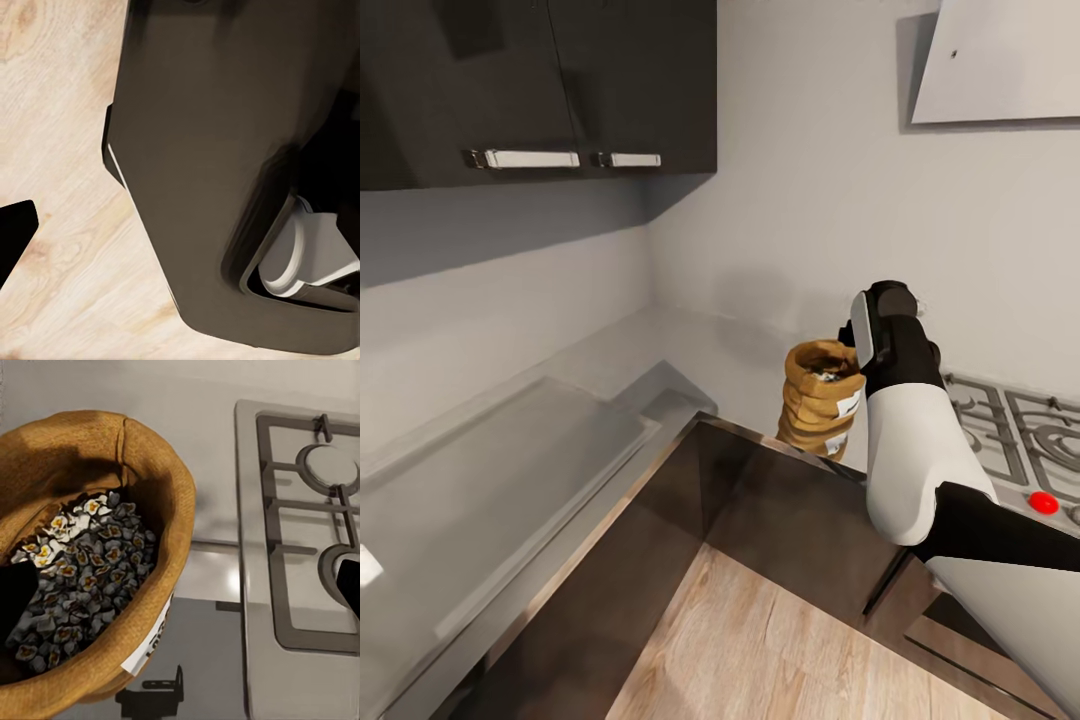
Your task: In the kitchen, take the popcorn bag from the countertop, put it into the microwave, and heat it until the popcorn is cooked so the cooked popcorn ends up inside the bag.
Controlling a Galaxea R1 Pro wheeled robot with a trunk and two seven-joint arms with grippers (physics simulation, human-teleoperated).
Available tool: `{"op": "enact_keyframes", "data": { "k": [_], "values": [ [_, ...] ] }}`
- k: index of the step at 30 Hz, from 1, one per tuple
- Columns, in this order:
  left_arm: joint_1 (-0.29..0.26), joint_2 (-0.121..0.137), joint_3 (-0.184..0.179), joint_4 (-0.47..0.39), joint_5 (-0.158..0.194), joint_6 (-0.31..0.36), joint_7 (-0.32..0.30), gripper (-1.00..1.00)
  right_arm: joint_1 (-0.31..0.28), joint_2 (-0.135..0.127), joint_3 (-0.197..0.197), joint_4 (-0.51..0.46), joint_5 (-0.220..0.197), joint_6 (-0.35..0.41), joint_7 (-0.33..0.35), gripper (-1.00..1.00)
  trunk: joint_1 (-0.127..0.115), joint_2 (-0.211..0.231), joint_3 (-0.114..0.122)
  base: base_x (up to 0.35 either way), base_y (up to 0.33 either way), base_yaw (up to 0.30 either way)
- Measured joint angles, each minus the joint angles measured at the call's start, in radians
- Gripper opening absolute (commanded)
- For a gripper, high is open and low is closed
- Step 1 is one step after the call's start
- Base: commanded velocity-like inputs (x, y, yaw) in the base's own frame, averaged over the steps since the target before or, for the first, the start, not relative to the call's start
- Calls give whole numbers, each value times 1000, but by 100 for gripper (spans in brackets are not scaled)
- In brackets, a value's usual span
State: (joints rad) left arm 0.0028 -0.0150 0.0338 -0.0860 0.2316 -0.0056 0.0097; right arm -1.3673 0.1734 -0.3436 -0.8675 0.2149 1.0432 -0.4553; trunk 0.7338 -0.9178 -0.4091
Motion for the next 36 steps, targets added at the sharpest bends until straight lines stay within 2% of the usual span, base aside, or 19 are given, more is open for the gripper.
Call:
{"op": "enact_keyframes", "data": {
  "k": [28,36],
  "values": [
    [0,0,0,0,0,0,0,100,4,0,-3,9,1,0,-3,100,-107,196,88,0,0,0],
    [0,2,1,0,1,0,0,100,4,0,-4,12,2,0,-4,100,-108,197,88,0,0,166]
  ]
}}
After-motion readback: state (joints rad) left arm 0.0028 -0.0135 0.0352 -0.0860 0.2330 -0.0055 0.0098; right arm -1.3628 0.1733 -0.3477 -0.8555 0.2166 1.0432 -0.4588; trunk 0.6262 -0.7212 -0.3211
